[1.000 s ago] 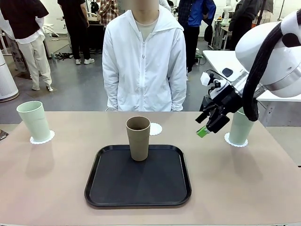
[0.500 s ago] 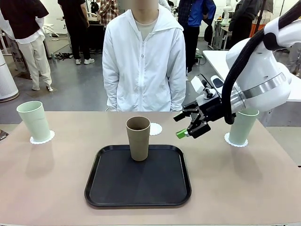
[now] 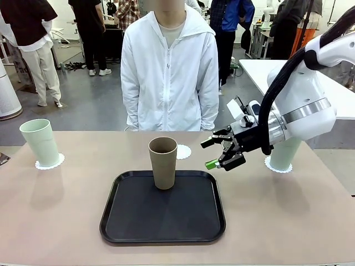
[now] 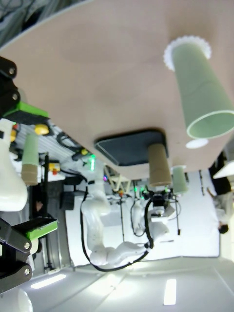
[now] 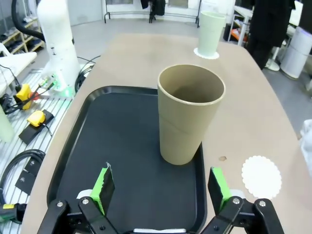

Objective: Place coasters on the table and set cups on them.
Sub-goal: Take one Reusable plastic cup from the Flat Tray and place it on a coaster set by the human.

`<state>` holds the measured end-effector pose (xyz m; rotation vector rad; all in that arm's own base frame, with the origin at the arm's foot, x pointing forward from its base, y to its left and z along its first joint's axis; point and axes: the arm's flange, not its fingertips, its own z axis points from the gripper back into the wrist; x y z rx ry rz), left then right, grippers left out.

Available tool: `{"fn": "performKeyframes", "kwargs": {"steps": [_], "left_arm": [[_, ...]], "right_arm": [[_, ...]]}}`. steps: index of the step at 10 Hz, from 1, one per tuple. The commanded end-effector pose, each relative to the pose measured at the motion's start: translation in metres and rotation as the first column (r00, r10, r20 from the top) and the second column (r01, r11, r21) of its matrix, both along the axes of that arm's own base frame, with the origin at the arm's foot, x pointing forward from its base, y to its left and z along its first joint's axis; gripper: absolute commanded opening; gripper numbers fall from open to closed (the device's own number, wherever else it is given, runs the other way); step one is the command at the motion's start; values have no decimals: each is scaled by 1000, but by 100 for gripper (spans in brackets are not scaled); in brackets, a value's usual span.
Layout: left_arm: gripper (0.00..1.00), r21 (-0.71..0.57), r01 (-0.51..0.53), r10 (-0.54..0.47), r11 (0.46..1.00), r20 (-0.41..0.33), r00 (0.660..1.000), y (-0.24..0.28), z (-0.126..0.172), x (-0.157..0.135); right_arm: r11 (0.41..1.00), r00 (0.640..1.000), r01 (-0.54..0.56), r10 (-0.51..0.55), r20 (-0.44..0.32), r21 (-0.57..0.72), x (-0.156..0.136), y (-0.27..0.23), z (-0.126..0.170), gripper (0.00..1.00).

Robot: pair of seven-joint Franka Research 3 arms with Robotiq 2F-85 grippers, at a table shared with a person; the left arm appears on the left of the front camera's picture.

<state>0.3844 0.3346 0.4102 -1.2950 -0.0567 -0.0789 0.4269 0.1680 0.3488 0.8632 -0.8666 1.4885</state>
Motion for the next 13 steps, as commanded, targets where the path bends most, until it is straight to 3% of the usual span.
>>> {"fn": "performKeyframes", "kwargs": {"steps": [1,5,6,8,10,13], "left_arm": [[100,5,-2,2,1000,-5,1000,0,2,-1],[100,5,-2,2,1000,-5,1000,0,2,-1],[100,5,-2,2,1000,-5,1000,0,2,-1],[100,5,-2,2,1000,-5,1000,0,2,-1],[100,5,-2,2,1000,-5,1000,0,2,-1],[100,5,-2,2,1000,-5,1000,0,2,-1]], "right_arm": [[999,1000,13,-13,7,46,2,3,0,100],[1000,1000,1,-1,-7,8,0,-1,-1,100],[998,999,4,-7,44,62,6,10,-19,100],[977,998,24,-36,54,212,20,21,-44,100],[959,997,69,-78,21,274,28,23,-62,100],[961,990,142,-138,-34,239,37,34,-84,100]]}}
